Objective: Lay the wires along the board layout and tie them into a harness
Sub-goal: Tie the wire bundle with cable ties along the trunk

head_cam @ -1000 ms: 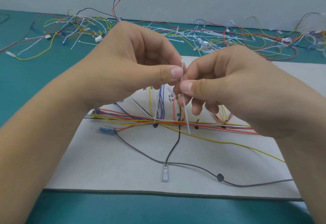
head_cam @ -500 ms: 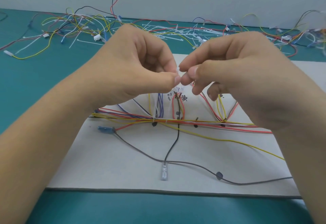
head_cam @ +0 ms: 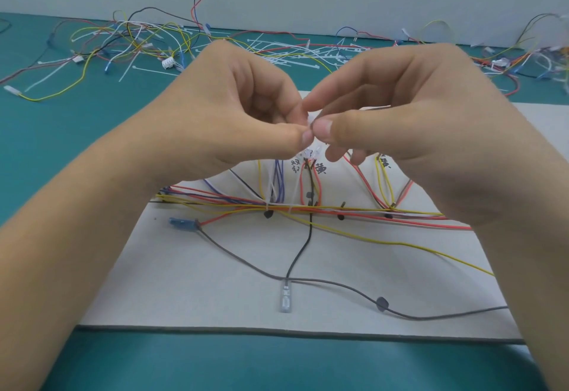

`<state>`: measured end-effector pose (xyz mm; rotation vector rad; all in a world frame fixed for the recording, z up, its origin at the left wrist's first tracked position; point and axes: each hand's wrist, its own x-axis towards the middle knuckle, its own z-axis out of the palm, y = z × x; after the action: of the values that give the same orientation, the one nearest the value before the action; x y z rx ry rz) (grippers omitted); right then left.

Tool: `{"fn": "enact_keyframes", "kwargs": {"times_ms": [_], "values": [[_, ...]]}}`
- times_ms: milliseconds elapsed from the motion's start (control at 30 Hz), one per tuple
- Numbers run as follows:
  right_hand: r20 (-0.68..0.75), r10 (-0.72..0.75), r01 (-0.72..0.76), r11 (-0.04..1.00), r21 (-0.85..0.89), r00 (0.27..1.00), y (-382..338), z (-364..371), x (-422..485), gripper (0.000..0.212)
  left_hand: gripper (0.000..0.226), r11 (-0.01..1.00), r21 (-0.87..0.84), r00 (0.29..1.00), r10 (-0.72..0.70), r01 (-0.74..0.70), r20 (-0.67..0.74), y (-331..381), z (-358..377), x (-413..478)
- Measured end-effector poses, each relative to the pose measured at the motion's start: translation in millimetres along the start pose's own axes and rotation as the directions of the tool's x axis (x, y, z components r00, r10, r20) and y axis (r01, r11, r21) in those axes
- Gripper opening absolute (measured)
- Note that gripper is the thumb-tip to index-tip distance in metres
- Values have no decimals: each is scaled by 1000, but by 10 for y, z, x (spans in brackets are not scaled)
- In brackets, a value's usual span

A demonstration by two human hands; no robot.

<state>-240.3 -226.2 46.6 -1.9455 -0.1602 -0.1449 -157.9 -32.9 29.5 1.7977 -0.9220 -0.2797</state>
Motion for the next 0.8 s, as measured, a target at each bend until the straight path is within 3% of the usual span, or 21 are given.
{"fn": "enact_keyframes", "kwargs": {"times_ms": [433, 800], "values": [[35, -85, 88, 993, -85, 996, 15, 4, 11, 8, 13, 999, -37, 995, 16, -12, 96, -16, -37, -8], [84, 7, 7, 986, -166, 996, -28, -104, 3, 9, 5, 997, 70, 988, -34, 23, 154, -34, -87, -11]]}}
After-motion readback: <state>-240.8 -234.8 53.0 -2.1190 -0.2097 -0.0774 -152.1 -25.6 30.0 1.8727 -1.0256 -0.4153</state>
